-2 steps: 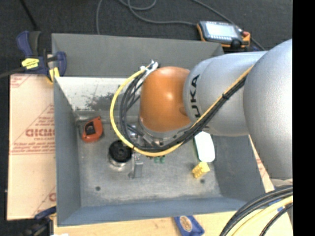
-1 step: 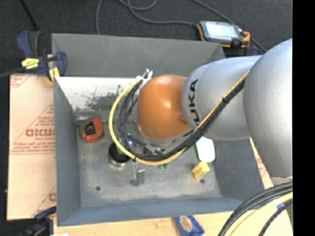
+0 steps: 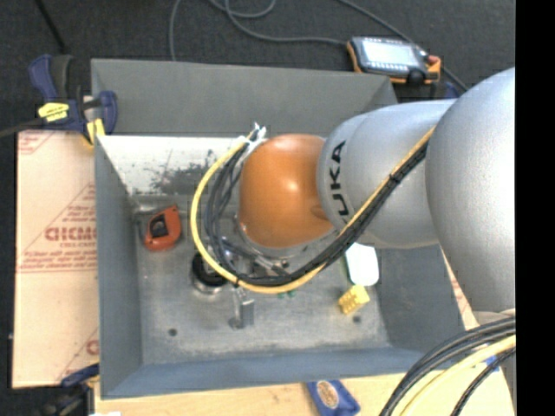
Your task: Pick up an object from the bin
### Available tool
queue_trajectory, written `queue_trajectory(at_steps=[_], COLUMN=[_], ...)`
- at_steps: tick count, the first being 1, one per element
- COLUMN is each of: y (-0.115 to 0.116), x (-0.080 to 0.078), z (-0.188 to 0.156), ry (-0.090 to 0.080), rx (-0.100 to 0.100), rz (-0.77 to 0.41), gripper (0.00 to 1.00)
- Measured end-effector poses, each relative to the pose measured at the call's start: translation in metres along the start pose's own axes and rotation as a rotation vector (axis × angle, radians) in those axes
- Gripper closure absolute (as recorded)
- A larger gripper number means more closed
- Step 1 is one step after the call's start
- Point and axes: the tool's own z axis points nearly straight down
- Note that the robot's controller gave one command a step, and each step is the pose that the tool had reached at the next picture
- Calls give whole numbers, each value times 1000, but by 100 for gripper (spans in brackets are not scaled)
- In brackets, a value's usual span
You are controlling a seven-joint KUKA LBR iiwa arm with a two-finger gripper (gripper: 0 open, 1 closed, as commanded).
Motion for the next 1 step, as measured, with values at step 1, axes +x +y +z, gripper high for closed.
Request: queue_trajectory(at_steps=[1], y=[3], x=[-10], z=[2], ry=[-2], rx=[0], rz=[279], gripper=[0])
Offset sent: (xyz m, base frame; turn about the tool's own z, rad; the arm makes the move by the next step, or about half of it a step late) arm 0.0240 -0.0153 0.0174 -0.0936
